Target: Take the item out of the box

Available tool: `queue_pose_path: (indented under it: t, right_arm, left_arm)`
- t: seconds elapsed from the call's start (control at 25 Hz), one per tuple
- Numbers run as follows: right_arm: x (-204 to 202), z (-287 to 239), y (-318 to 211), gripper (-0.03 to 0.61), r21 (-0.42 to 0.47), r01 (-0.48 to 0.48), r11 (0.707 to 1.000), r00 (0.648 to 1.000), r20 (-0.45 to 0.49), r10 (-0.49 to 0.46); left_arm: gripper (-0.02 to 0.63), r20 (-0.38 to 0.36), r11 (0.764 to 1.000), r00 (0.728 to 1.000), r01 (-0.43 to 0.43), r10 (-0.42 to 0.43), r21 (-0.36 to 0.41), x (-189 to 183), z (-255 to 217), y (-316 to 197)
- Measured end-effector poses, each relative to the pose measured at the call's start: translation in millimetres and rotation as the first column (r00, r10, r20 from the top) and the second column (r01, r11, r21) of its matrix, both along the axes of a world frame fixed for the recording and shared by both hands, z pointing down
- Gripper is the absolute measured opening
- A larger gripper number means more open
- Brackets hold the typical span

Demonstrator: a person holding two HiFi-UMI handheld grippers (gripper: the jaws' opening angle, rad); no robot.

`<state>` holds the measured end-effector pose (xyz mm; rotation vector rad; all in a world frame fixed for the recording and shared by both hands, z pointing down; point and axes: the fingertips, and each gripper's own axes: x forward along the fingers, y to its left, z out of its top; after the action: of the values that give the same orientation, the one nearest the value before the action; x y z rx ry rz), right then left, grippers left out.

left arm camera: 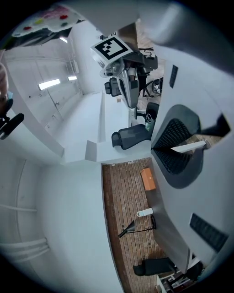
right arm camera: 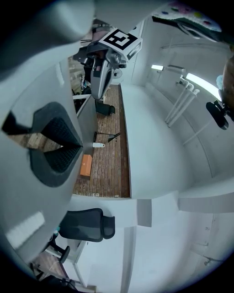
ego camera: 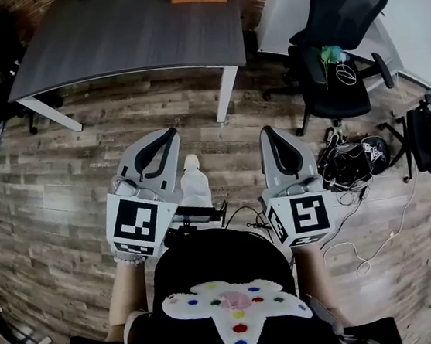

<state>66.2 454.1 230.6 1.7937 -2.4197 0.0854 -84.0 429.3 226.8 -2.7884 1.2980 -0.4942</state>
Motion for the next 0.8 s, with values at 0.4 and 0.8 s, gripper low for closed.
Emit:
queue_pose_path:
  t: [0.4,0.8]
  right_arm:
    - [6,0,-61,0.009,-0.007,-0.021,1.0,1.0,-0.002,0.021]
    - [4,4,-146,0.009,-0.043,-0.02,0.999,1.0,-0.022,0.019]
  left_arm:
    - [0.005,-0.017,1.0,1.0,-0.017,0.017,-0.007,5,3,-70]
    - [0.005,-0.014,0.999,1.0,-0.015,0.015,-0.028,-1,6,-158]
